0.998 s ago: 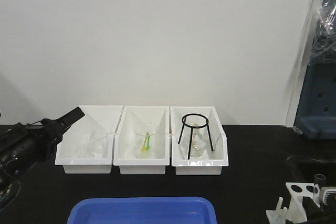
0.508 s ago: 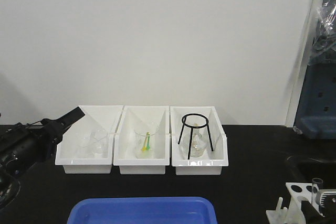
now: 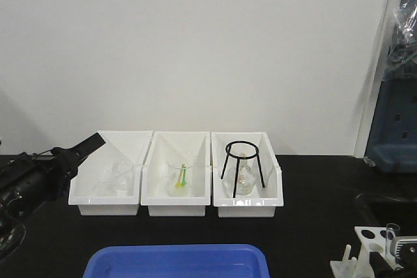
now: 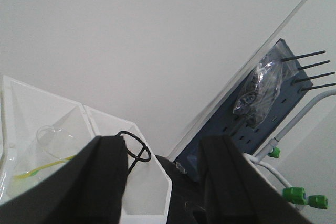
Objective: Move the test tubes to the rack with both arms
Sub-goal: 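Lower the test tube into the rack hole with the right gripper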
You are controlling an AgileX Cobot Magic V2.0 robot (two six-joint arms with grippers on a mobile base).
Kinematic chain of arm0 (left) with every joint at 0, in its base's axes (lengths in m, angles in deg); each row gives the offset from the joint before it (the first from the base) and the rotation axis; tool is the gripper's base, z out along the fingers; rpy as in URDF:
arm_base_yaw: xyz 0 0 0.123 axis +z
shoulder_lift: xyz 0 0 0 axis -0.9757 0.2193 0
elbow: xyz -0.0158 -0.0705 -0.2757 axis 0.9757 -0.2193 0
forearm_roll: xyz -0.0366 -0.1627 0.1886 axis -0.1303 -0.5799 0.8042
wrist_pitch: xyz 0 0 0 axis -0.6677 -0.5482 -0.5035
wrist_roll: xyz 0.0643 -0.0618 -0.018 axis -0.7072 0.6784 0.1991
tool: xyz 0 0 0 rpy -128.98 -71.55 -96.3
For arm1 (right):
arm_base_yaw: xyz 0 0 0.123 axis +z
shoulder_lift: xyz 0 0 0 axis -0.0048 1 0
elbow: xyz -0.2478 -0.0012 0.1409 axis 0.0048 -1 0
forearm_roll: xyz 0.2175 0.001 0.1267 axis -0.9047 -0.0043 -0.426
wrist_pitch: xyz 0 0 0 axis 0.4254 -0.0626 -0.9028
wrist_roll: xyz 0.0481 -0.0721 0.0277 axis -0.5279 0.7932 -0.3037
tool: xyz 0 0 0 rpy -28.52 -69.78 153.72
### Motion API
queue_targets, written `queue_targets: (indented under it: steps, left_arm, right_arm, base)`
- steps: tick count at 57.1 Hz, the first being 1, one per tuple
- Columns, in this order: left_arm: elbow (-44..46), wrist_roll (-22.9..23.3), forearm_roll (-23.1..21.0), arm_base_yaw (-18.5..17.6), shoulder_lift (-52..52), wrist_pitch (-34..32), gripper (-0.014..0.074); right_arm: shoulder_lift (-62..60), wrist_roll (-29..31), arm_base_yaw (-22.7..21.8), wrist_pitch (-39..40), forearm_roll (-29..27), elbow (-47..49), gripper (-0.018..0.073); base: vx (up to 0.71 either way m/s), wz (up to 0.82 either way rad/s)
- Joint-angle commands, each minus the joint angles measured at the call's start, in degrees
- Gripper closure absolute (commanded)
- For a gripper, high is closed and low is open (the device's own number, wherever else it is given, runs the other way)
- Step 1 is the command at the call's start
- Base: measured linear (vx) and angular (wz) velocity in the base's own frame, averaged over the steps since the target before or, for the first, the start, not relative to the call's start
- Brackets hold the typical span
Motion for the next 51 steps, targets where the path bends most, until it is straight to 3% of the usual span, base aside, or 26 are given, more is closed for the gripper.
queue_targets:
  steps: [1, 20, 34, 41, 51]
  left_arm:
    - [1.71, -0.16, -1.86, 0.08, -2.21, -4.14, 0.0141]
    - [1.71, -0.16, -1.86, 0.08, -2.21, -4.14, 0.0141]
    - [1.71, -0.16, -1.86, 0.08, -2.21, -4.14, 0.0141]
    - [1.71, -0.17, -1.86, 0.08, -2.21, -4.19, 0.0141]
    - [1.71, -1.11, -1.99, 0.08, -2.21, -4.33, 0.0141]
  right_arm:
    - [-1.45, 0.83, -0.37, 4.47, 0.99, 1.28, 0.0160]
    - [-2.54, 1.44, -0.37, 9.27, 0.31, 1.35, 0.0023]
    - [-10.58, 6.93, -0.37, 2.34, -0.20, 1.60, 0.0022]
    - [-19.10, 10.47, -0.37, -8.56, -3.57, 6.53, 0.0022]
    - [-29.91, 17.32, -0.37, -34.63, -7.05, 20.80, 0.0022]
  base:
    - [0.00, 0.00]
    - [0.00, 0.00]
    - [0.00, 0.00]
    - [0.00, 0.00]
    - [0.00, 0.00]
